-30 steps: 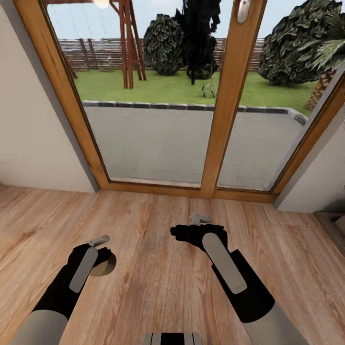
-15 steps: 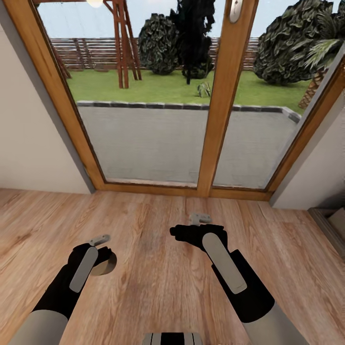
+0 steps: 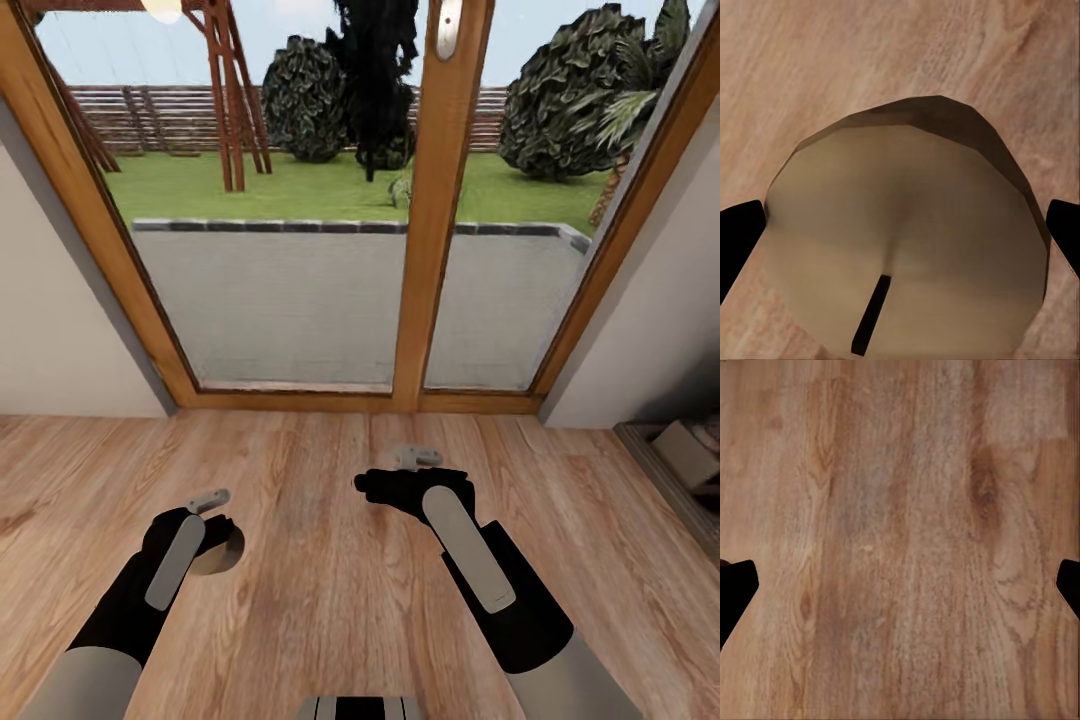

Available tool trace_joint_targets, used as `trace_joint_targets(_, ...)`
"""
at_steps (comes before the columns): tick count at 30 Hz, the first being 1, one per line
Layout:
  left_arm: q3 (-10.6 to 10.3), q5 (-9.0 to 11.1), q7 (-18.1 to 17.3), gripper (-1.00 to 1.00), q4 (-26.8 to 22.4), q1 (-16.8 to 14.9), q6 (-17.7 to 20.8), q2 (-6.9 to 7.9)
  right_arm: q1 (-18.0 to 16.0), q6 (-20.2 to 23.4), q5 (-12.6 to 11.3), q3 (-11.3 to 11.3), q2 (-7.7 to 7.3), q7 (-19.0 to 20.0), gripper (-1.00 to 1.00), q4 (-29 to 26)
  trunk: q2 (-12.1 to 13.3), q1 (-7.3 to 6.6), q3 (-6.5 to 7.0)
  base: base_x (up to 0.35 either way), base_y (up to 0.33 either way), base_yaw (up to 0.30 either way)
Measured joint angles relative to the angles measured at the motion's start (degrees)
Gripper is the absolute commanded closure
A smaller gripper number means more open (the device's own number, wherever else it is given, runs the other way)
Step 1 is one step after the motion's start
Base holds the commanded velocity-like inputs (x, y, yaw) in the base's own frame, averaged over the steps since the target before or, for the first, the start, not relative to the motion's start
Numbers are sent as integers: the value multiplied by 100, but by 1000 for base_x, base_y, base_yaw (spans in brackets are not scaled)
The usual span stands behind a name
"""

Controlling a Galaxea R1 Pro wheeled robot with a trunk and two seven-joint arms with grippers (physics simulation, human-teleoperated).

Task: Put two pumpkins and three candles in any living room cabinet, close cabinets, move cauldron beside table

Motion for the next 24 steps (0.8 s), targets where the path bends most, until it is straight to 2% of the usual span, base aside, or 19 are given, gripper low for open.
trace_joint_targets(7,-5,-4,0,100,0,0,0,0,1,-1,0,-1,7,6,-100,0,9,-18,99,0,0,-146)
trace_joint_targets(18,7,21,0,100,0,1,8,0,0,1,-2,-2,8,13,-100,2,10,-18,9,0,0,-143)
trace_joint_targets(24,7,29,0,100,0,0,1,0,0,-3,-4,-2,9,13,-100,1,17,-34,91,0,0,-141)
